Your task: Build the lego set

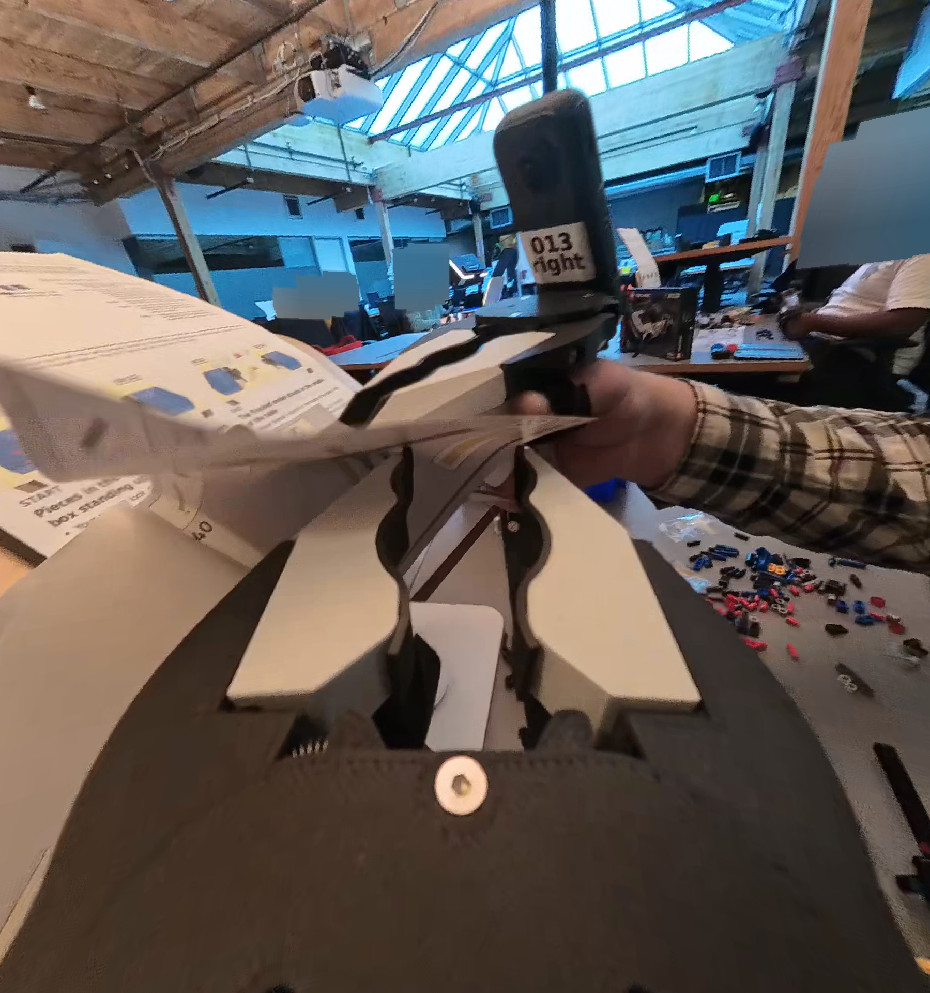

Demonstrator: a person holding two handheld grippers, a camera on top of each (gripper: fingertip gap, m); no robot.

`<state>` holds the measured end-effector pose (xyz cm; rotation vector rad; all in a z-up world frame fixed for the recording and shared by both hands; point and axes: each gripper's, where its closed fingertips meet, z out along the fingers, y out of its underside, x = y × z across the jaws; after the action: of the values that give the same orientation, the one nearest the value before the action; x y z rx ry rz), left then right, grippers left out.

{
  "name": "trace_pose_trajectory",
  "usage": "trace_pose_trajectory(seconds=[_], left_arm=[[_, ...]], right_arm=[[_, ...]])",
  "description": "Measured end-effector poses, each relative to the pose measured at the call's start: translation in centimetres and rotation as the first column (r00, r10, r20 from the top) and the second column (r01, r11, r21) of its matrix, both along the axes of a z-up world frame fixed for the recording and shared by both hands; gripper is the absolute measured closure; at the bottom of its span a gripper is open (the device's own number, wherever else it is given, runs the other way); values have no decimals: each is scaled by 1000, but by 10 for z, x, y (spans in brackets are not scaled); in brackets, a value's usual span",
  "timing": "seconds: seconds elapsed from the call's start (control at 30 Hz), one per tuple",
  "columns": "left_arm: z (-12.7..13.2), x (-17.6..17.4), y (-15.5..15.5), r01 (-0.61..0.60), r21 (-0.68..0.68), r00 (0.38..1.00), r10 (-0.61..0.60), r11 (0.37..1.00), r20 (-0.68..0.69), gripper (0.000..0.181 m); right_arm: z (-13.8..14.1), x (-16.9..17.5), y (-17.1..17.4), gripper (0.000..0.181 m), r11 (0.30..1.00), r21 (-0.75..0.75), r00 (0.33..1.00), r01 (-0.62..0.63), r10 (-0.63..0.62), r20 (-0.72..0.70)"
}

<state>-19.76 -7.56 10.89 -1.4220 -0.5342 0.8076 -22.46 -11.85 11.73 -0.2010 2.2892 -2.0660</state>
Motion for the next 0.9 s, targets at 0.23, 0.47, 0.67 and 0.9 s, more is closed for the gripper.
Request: trace_pose_trajectory(seconds=[0.23,0.47,0.67,0.9], left_arm=[[11,8,-9,67,117,998,-68,991,4,137],[15,13,-8,67,93,998,-66,993,-9,140],[23,23,-22,56,96,998,-53,994,-33,163],[29,32,-24,91,105,996,-89,990,-21,151]], right_arm=[[-11,-20,1,169,979,73,953,191,-167,-254],[2,10,-5,154,990,-3,906,144,-133,-401],[16,26,-6,151,991,-54,890,119,-130,-438],[22,41,-7,158,990,-79,866,114,-138,-480]])
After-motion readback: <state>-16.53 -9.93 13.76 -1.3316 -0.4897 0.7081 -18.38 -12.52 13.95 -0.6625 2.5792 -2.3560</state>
